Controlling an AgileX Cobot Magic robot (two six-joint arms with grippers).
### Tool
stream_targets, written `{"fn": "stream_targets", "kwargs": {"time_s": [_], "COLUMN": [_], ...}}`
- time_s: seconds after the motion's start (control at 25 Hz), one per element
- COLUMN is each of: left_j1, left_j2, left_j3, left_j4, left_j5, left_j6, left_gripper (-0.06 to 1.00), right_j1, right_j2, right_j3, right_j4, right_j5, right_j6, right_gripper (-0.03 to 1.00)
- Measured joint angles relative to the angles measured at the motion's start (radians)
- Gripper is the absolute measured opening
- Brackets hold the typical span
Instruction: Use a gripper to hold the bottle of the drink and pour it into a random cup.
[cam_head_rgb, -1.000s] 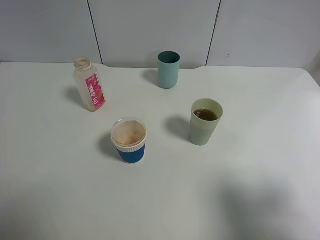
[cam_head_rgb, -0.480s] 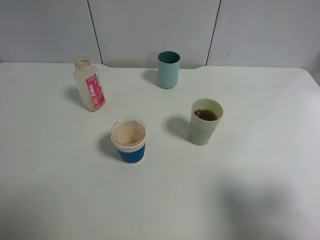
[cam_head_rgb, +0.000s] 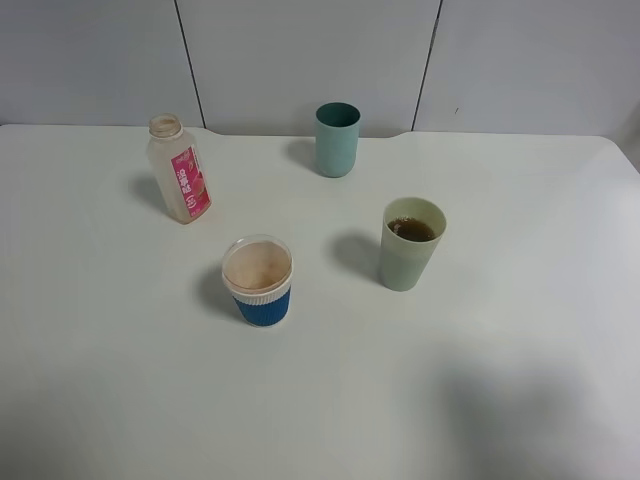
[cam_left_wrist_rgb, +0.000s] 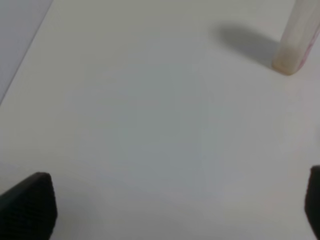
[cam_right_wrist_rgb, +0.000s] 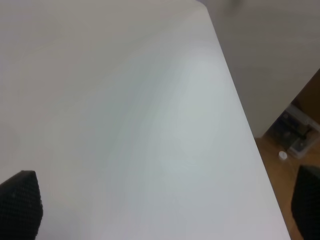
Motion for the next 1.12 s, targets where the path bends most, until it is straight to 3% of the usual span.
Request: {"fn": "stream_targets", "kwargs": {"time_s": [1.12], "left_j1": [0.0], "left_j2": [0.0], "left_j3": [0.0], "left_j4": [0.0], "left_j5": [0.0], "left_j6": [0.0], "left_gripper": [0.98], "right_j1": [0.0], "right_j2": [0.0], "right_j3": [0.0], "right_j4": [0.0], "right_j5": [0.0], "right_j6": [0.0], "right_gripper": [0.99]}}
